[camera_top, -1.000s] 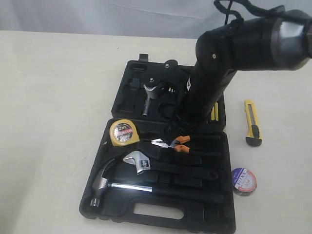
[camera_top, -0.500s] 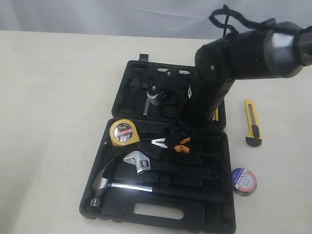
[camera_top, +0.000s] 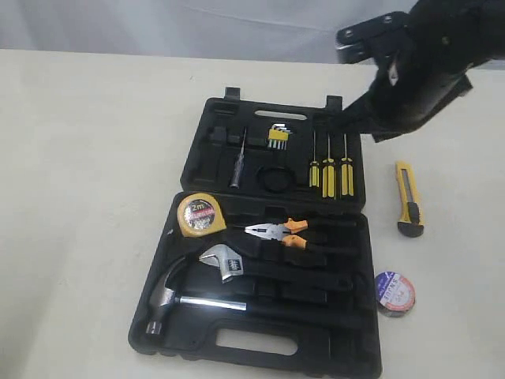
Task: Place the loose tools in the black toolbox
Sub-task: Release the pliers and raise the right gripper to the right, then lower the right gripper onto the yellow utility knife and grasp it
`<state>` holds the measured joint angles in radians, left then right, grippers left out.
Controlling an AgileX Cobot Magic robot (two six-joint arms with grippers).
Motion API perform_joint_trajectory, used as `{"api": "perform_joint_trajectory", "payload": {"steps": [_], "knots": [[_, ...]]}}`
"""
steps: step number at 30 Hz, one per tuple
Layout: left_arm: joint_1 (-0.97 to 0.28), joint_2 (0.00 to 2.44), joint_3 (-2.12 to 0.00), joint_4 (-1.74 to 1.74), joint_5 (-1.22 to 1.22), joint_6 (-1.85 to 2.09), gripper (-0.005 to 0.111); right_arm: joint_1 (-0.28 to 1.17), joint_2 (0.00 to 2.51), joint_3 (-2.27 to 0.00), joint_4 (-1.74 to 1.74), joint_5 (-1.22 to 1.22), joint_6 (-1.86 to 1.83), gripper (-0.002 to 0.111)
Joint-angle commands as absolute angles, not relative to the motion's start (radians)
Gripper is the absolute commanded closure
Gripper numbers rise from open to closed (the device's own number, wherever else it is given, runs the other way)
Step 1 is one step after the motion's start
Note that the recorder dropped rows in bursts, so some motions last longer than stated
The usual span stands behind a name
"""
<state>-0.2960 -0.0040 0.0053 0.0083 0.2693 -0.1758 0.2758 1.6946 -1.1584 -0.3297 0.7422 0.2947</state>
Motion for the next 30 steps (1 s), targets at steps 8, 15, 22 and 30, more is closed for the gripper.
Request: {"api": "perform_joint_trajectory", "payload": {"steps": [8,15,22,30], "knots": [[-0.301,0.0,0.0,0.0,0.272,-0.175,0.107,0.049,1.698,-1.161,-0.132,0.71,0.198,0.067],[-0.301,0.0,0.0,0.0,0.272,-0.175,0.107,0.046,1.77,-1.161,-0.132,0.625,0.197,0.06],[-0.301,0.0,0.0,0.0,0.272,-0.175,0.107,0.045,1.89,-1.161,-0.132,0.523,0.2,0.06],[-0.301,0.0,0.0,0.0,0.272,-0.175,0.107,0.037,1.993,-1.161,-0.159,0.434,0.255,0.039]]}}
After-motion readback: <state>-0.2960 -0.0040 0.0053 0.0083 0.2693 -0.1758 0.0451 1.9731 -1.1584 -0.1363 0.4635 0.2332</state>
